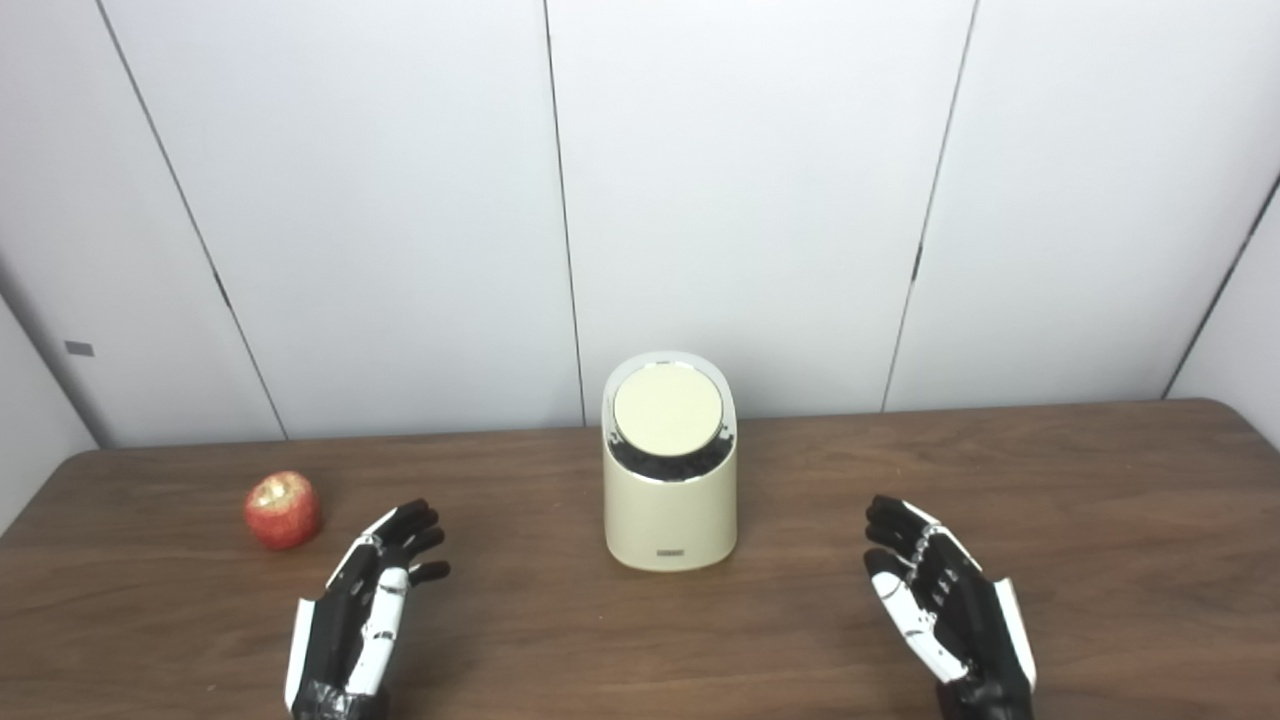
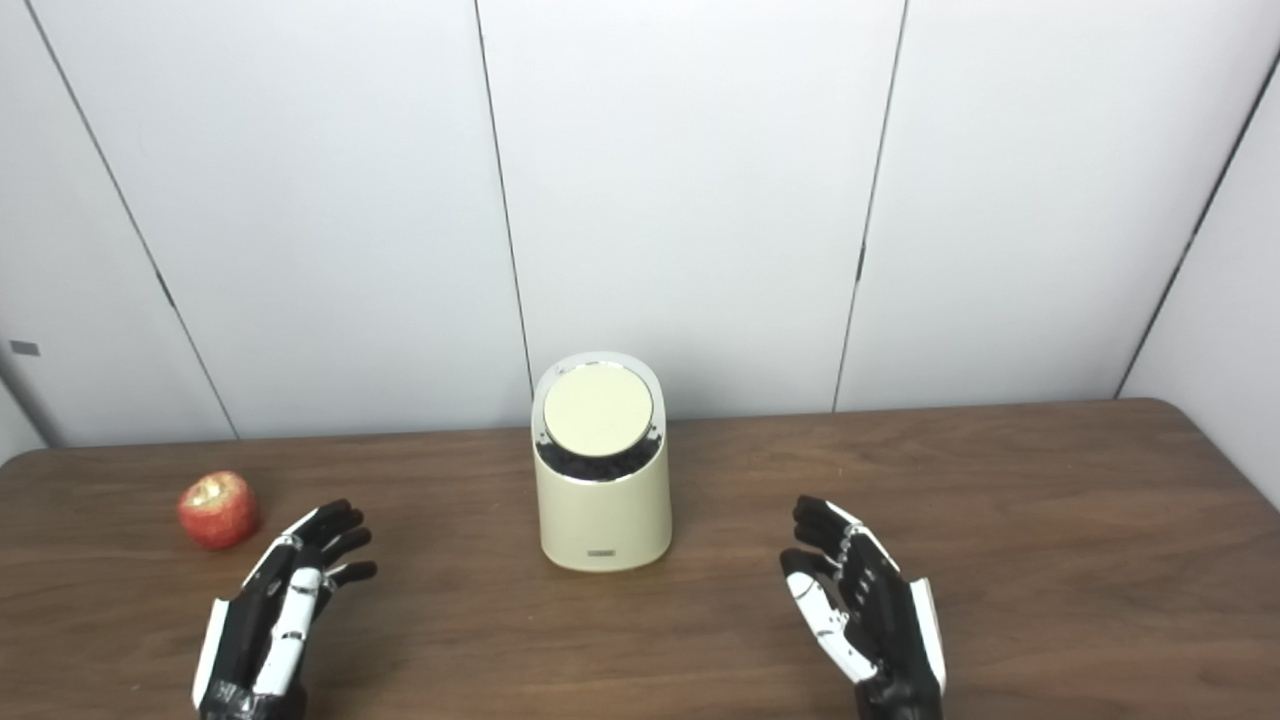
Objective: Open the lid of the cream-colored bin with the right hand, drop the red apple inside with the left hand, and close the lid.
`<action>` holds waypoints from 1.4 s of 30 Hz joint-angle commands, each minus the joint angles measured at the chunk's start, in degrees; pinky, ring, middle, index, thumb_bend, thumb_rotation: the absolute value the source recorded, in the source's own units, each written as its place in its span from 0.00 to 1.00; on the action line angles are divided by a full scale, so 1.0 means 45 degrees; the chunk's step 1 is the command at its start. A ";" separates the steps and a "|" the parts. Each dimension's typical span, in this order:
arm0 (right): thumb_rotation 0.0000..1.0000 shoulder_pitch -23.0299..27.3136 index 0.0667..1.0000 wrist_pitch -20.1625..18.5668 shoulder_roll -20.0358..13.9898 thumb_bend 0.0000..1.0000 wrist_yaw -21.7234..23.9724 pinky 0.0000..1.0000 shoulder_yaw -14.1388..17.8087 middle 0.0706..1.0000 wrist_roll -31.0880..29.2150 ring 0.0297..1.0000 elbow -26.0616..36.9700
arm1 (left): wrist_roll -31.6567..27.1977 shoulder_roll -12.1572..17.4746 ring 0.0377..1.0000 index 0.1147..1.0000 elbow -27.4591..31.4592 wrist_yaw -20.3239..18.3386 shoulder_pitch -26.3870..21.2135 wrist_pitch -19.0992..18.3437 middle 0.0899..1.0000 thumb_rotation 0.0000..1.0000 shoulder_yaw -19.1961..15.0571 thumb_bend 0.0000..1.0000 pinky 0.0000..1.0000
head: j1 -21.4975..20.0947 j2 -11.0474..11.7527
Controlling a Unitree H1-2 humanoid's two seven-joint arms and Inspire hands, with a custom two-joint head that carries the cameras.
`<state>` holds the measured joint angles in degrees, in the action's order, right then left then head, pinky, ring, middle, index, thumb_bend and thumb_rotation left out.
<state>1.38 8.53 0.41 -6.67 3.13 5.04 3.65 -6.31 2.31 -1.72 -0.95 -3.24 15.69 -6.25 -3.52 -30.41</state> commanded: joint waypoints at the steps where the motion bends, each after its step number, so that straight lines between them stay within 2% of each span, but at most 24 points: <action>1: 0.46 0.0130 0.73 0.0302 -0.0037 0.22 -0.0001 0.72 -0.0012 0.76 0.0039 0.77 0.0159 | -0.0049 0.0076 0.77 0.77 0.0070 -0.0071 0.0053 0.0174 0.78 0.60 0.0030 0.20 0.68 | -0.0001 -0.0017; 5: 0.46 0.0112 0.73 0.0086 0.0001 0.21 -0.0013 0.72 -0.0005 0.76 0.0042 0.77 0.0284 | -0.0062 0.0073 0.77 0.77 0.0111 -0.0078 0.0066 0.0133 0.78 0.60 0.0039 0.20 0.68 | -0.0001 -0.0021; 10: 0.45 0.0129 0.73 0.0226 -0.0036 0.22 0.0009 0.72 -0.0003 0.76 0.0017 0.77 0.0199 | -0.0066 0.0061 0.77 0.77 0.0166 -0.0071 0.0075 0.0091 0.78 0.60 0.0048 0.20 0.68 | -0.0013 -0.0016; 17: 0.43 0.0197 0.74 0.0090 -0.0104 0.25 0.0037 0.73 -0.0060 0.77 0.0198 0.78 0.0548 | 0.0012 -0.0014 0.77 0.75 0.0184 0.0009 0.0057 0.0051 0.77 0.54 0.0067 0.17 0.67 | -0.0006 0.0008; 20: 0.49 0.0416 0.79 -0.0569 -0.0364 0.33 0.0215 0.75 -0.0202 0.81 0.0667 0.81 0.1194 | 0.0050 -0.0059 0.77 0.74 0.0147 0.0054 0.0045 -0.0003 0.77 0.54 0.0081 0.19 0.68 | 0.0050 0.0022; 21: 0.57 0.0583 0.82 -0.0997 -0.0549 0.40 0.0361 0.78 -0.0278 0.85 0.0899 0.85 0.1455 | 0.0068 -0.0083 0.77 0.74 0.0147 0.0077 0.0048 -0.0030 0.77 0.54 0.0088 0.18 0.69 | 0.0060 0.0033; 25: 0.78 0.1489 0.91 -0.2732 -0.1266 0.61 0.0874 0.93 -0.0500 0.93 0.1720 0.95 0.2065 | 0.0155 -0.0131 0.77 0.74 0.0064 0.0118 0.0034 0.0051 0.77 0.56 0.0124 0.19 0.69 | 0.0106 0.0080; 28: 0.85 0.2479 0.96 -0.3585 -0.1614 0.66 0.1160 0.98 -0.0674 0.99 0.2027 0.99 0.2182 | 0.0243 -0.0169 0.77 0.74 0.0061 0.0170 0.0023 0.0019 0.76 0.57 0.0130 0.20 0.69 | 0.0084 0.0130; 32: 0.85 0.3688 0.99 -0.5121 -0.1647 0.67 0.1308 0.97 -0.1004 1.00 0.2773 1.00 0.2551 | 0.0191 -0.0196 0.77 0.75 -0.0015 0.0121 0.0000 0.0080 0.76 0.57 0.0147 0.19 0.69 | 0.0132 0.0195; 35: 0.81 0.4457 0.99 -0.5905 -0.1596 0.67 0.1333 0.92 -0.1241 1.00 0.3249 0.98 0.2608 | 0.0174 -0.0208 0.77 0.75 -0.0093 0.0099 -0.0010 0.0159 0.77 0.56 0.0156 0.18 0.69 | 0.0156 0.0296; 39: 0.74 0.5420 1.00 -0.6320 -0.1725 0.69 0.1478 0.90 -0.1725 1.00 0.3836 0.98 0.2130 | 0.0319 -0.0167 0.78 0.76 -0.0198 0.0106 0.0010 0.0258 0.77 0.59 0.0197 0.18 0.71 | 0.0179 0.0381; 42: 0.67 0.5971 1.00 -0.6142 -0.1673 0.73 0.1428 0.88 -0.1944 1.00 0.4011 0.98 0.1608 | 0.0263 -0.0205 0.78 0.76 -0.0090 0.0115 0.0062 0.0114 0.77 0.60 0.0210 0.18 0.71 | 0.0219 0.0363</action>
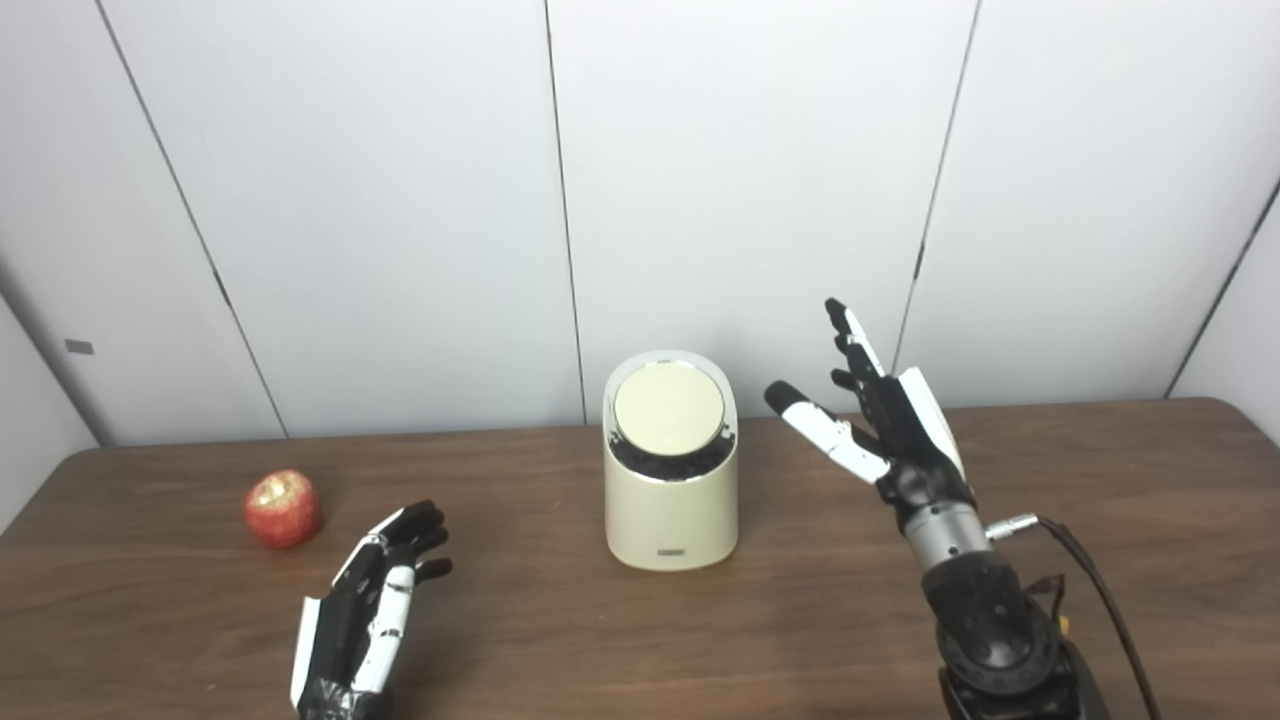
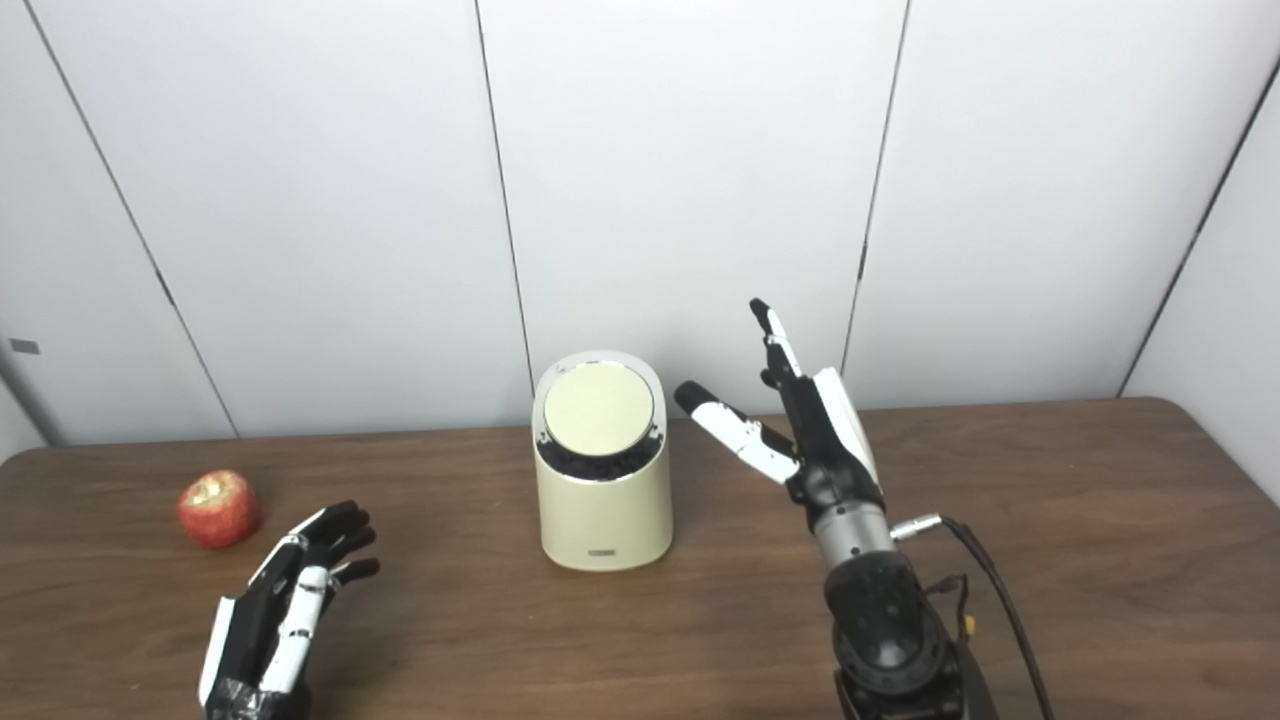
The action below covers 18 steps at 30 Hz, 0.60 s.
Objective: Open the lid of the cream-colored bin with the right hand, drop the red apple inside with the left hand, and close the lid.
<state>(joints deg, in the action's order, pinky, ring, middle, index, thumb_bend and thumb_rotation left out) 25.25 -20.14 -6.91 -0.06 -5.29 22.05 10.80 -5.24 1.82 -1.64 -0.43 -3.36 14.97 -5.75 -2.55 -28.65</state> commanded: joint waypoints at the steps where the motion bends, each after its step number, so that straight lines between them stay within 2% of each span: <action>1: 0.64 0.0842 1.00 0.0333 -0.0027 0.74 -0.0125 0.87 -0.0183 1.00 0.0385 0.96 -0.0168 | -0.0004 -0.0119 0.78 0.76 -0.0070 0.0002 0.0104 0.0243 0.77 0.59 0.0100 0.18 0.71 | 0.0021 -0.0038; 6: 0.62 0.1524 1.00 0.0198 0.0171 0.82 -0.0356 0.81 -0.0650 1.00 0.1180 0.92 -0.0872 | 0.0000 -0.0179 0.79 0.77 0.0049 0.0016 0.0167 0.0203 0.78 0.59 0.0128 0.20 0.72 | 0.0103 -0.0078; 9: 0.56 0.1884 1.00 0.0258 0.0362 0.83 -0.0370 0.89 -0.0848 1.00 0.1345 0.97 -0.1362 | 0.0014 -0.0192 0.78 0.77 0.0083 0.0005 0.0189 0.0274 0.77 0.60 0.0150 0.19 0.72 | 0.0138 -0.0108; 11: 0.57 0.2113 1.00 0.0075 0.0459 0.85 -0.0369 0.89 -0.1001 1.00 0.1576 0.98 -0.1627 | 0.0025 -0.0205 0.78 0.77 0.0137 0.0010 0.0225 0.0233 0.77 0.59 0.0167 0.18 0.72 | 0.0144 -0.0127; 15: 0.49 0.2479 1.00 0.0018 0.0706 0.87 -0.0398 0.86 -0.1023 1.00 0.1609 0.97 -0.2180 | 0.0076 -0.0213 0.78 0.77 0.0170 0.0001 0.0277 0.0309 0.78 0.60 0.0224 0.18 0.72 | 0.0237 -0.0171; 18: 0.45 0.2638 1.00 0.0007 0.0766 0.88 -0.0454 0.88 -0.1113 1.00 0.1787 0.99 -0.2537 | 0.0083 -0.0249 0.78 0.76 0.0217 0.0030 0.0291 0.0312 0.77 0.59 0.0240 0.19 0.71 | 0.0244 -0.0198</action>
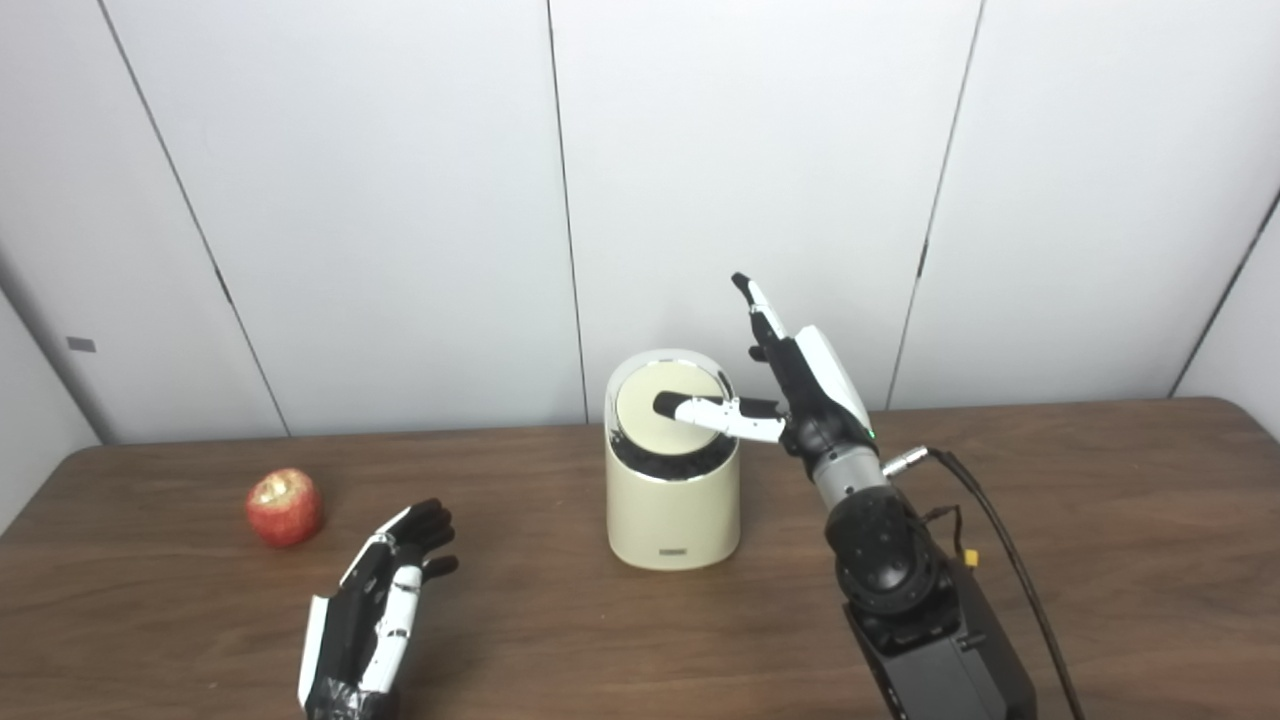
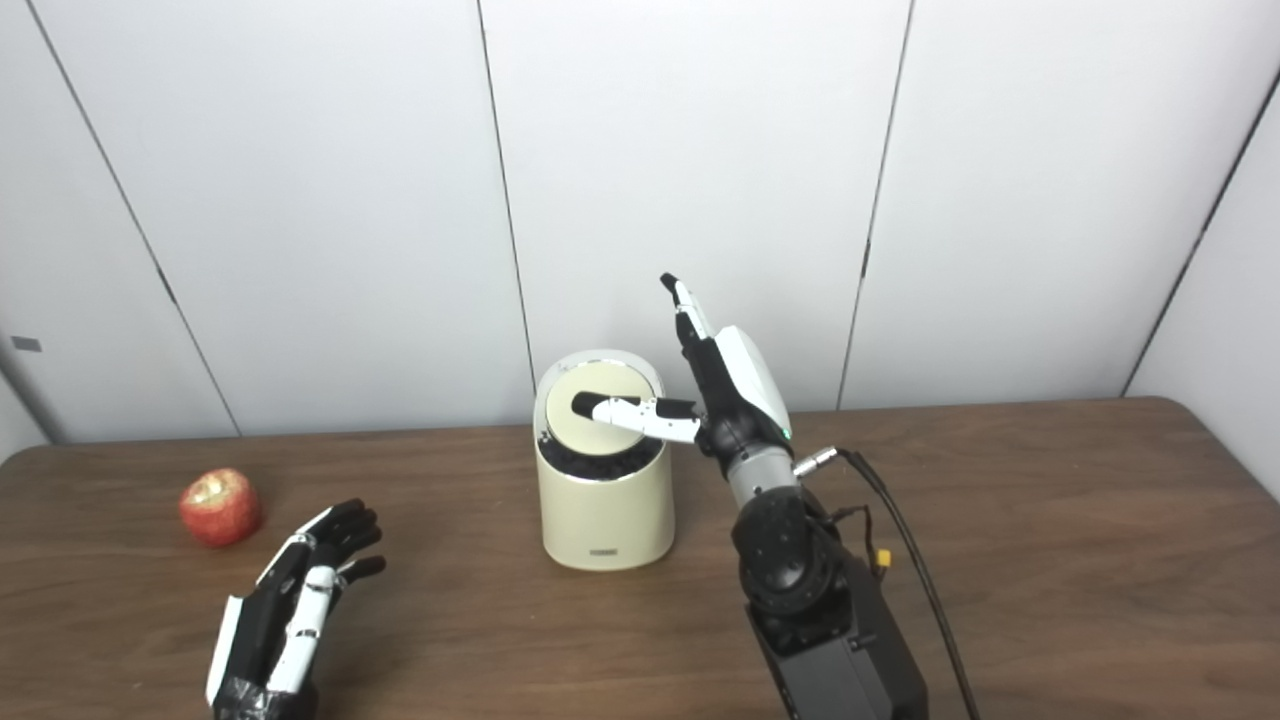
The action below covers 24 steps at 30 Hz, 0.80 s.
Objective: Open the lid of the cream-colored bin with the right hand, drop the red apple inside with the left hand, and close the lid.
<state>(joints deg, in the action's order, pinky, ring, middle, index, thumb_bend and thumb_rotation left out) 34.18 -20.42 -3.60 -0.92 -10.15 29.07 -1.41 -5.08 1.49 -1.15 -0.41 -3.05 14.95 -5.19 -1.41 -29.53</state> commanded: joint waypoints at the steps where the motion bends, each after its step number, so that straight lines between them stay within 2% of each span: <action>1: 0.44 0.0695 1.00 0.0051 0.0041 0.88 -0.0272 0.89 -0.0083 1.00 0.0311 0.99 0.0071 | 0.0075 -0.0189 0.78 0.76 0.0141 0.0046 0.0233 0.0298 0.77 0.59 0.0122 0.19 0.71 | -0.0001 -0.0004; 3: 0.43 0.0759 1.00 -0.0018 0.0085 0.88 -0.0277 0.92 -0.0138 1.00 0.0432 1.00 -0.0074 | 0.0097 -0.0224 0.78 0.76 0.0211 0.0075 0.0261 0.0248 0.77 0.59 0.0136 0.19 0.71 | 0.0025 -0.0023; 9: 0.42 0.0905 1.00 -0.0285 0.0176 0.90 -0.0445 0.89 -0.0316 1.00 0.0817 1.00 -0.0548 | 0.0139 -0.0293 0.77 0.77 0.0344 0.0108 0.0311 0.0179 0.78 0.59 0.0159 0.18 0.70 | 0.0072 -0.0060; 17: 0.32 0.0833 1.00 -0.0262 0.0050 0.83 -0.0588 0.92 -0.0294 1.00 0.0821 1.00 -0.0943 | 0.0193 -0.0316 0.77 0.76 0.0481 0.0155 0.0331 0.0066 0.77 0.58 0.0141 0.18 0.69 | 0.0053 -0.0073; 24: 0.30 0.0804 1.00 -0.0260 -0.0093 0.79 -0.0693 0.90 -0.0315 1.00 0.0899 1.00 -0.1093 | 0.0168 -0.0300 0.78 0.77 0.0522 0.0127 0.0363 0.0059 0.78 0.58 0.0167 0.18 0.69 | 0.0046 -0.0126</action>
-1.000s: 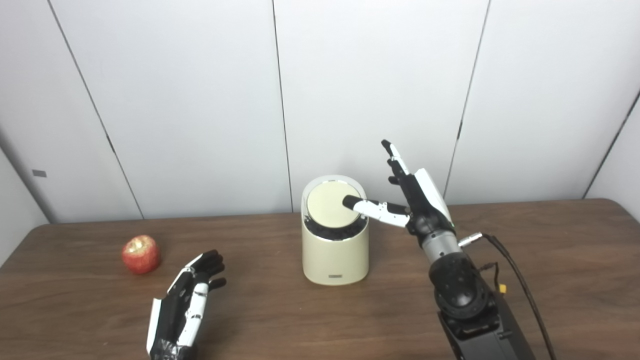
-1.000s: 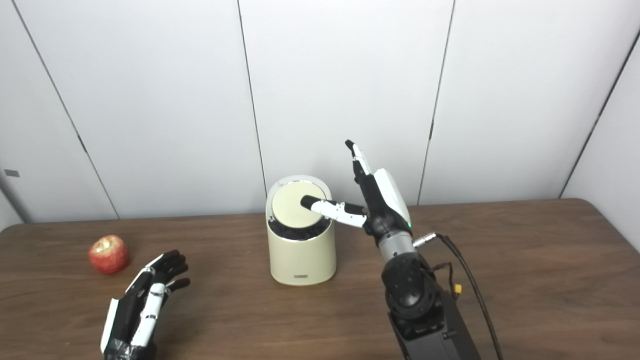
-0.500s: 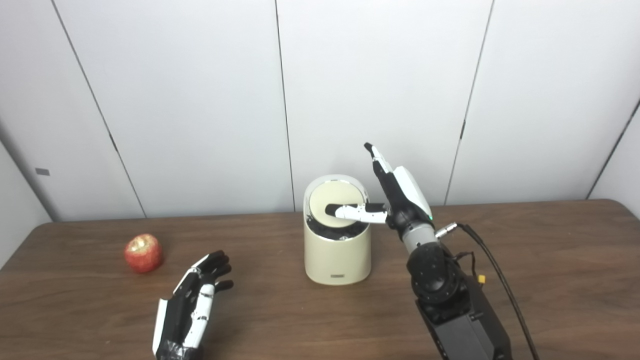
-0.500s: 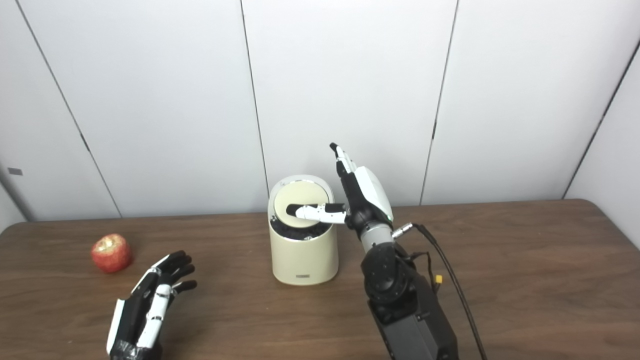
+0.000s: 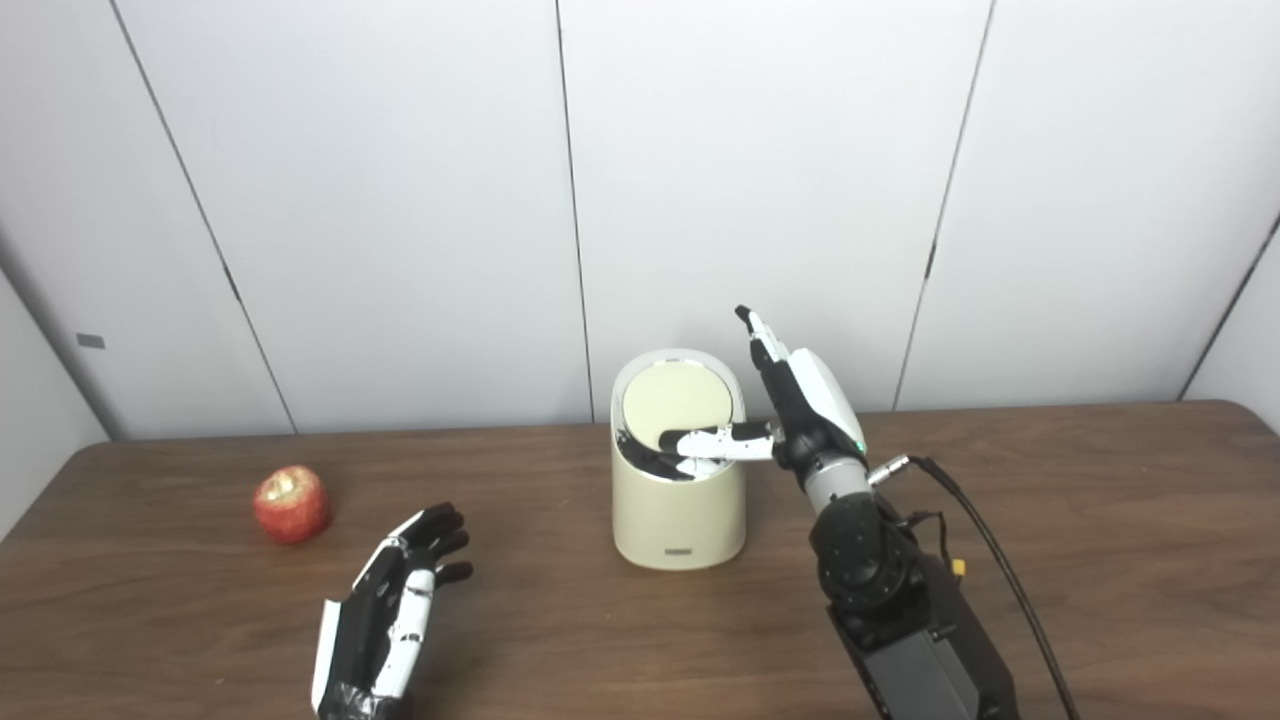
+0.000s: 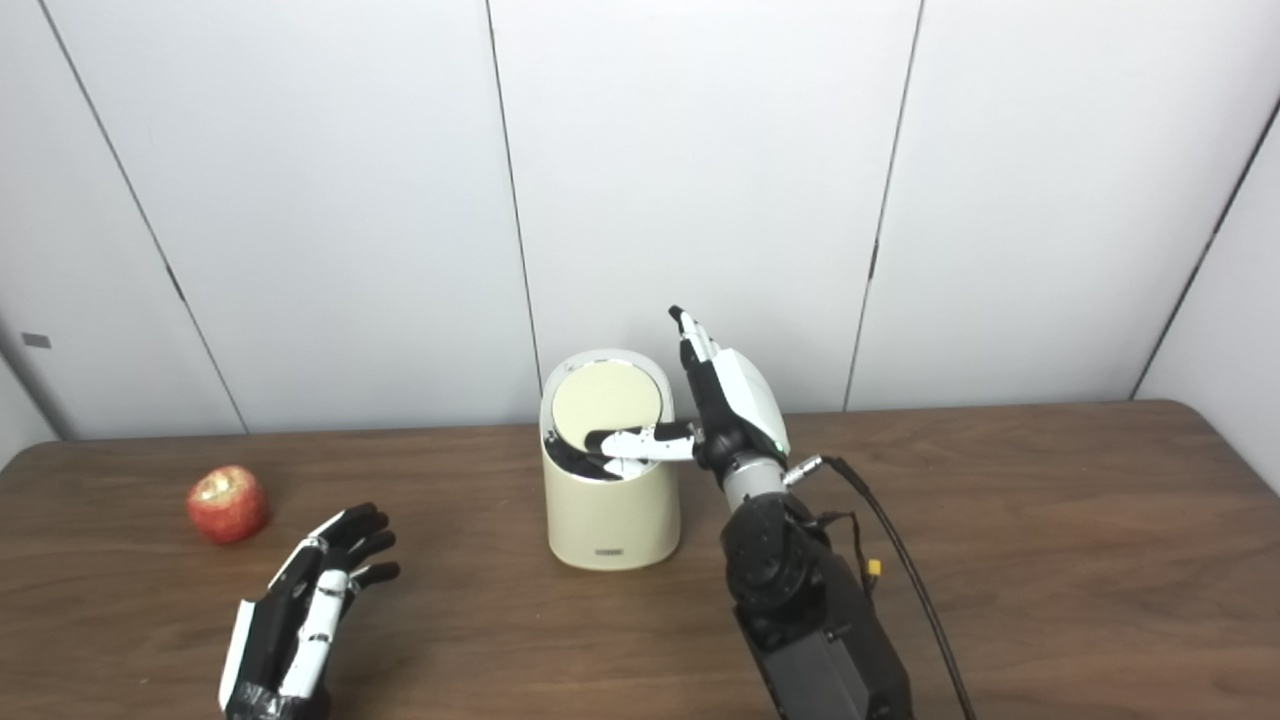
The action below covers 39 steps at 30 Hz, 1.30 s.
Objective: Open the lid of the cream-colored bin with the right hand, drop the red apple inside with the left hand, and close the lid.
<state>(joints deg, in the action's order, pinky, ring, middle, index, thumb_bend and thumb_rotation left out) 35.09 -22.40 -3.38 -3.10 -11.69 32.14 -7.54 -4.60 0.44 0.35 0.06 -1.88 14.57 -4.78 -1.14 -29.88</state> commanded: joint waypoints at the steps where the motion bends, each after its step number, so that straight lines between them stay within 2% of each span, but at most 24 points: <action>1: 0.28 0.0590 1.00 0.0202 -0.0159 0.78 -0.0206 0.90 0.0028 1.00 0.0196 1.00 0.0268 | 0.0075 -0.0071 0.77 0.77 0.0179 0.0027 0.0102 0.0163 0.77 0.58 0.0083 0.18 0.69 | -0.0013 -0.0036; 7: 0.23 0.0531 1.00 0.0244 -0.0166 0.73 -0.0254 0.89 0.0025 1.00 0.0194 1.00 0.0251 | 0.0011 -0.0080 0.77 0.77 0.0188 0.0013 0.0115 0.0142 0.77 0.57 0.0088 0.18 0.69 | -0.0005 -0.0049; 11: 0.20 0.0502 1.00 0.0090 -0.0178 0.65 -0.0243 0.88 -0.0054 1.00 0.0315 0.99 0.0295 | 0.0021 -0.0085 0.77 0.77 0.0234 0.0025 0.0136 0.0144 0.78 0.57 0.0091 0.18 0.69 | -0.0011 -0.0062; 18: 0.11 0.0428 1.00 0.0018 -0.0234 0.61 -0.0209 0.87 -0.0134 1.00 0.0339 0.99 0.0455 | 0.0146 -0.0101 0.77 0.76 0.0265 0.0106 0.0113 0.0036 0.77 0.58 0.0088 0.19 0.70 | -0.0020 -0.0129; 24: 0.01 0.0334 1.00 -0.0065 -0.0279 0.67 -0.0226 0.83 -0.0225 1.00 0.0492 0.97 0.0490 | 0.0092 -0.0093 0.77 0.76 0.0353 0.0052 0.0128 -0.0015 0.77 0.58 0.0119 0.19 0.69 | -0.0011 -0.0138; 30: 0.00 0.0316 0.99 -0.0129 -0.0282 0.79 -0.0205 0.82 -0.0316 1.00 0.0689 0.98 0.0554 | 0.0173 -0.0043 0.78 0.77 0.0348 0.0056 0.0122 -0.0006 0.78 0.61 0.0121 0.19 0.70 | -0.0025 -0.0145; 37: 0.00 0.0279 0.99 -0.0219 -0.0266 0.79 -0.0140 0.82 -0.0300 1.00 0.0662 0.98 0.0647 | 0.0090 -0.0084 0.77 0.76 0.0374 0.0079 0.0104 -0.0056 0.77 0.58 0.0093 0.19 0.70 | -0.0024 -0.0152; 39: 0.00 0.0244 0.99 -0.0192 -0.0281 0.76 -0.0160 0.80 -0.0253 1.00 0.0627 0.96 0.0621 | 0.0065 -0.0093 0.78 0.76 0.0380 0.0072 0.0108 -0.0057 0.77 0.59 0.0094 0.19 0.70 | 0.0002 -0.0147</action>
<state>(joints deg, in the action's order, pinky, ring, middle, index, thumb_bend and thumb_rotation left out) 35.23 -22.54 -3.72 -3.38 -13.22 33.72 -5.45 -4.57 0.24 0.77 0.18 -1.55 13.75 -4.57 -1.05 -30.50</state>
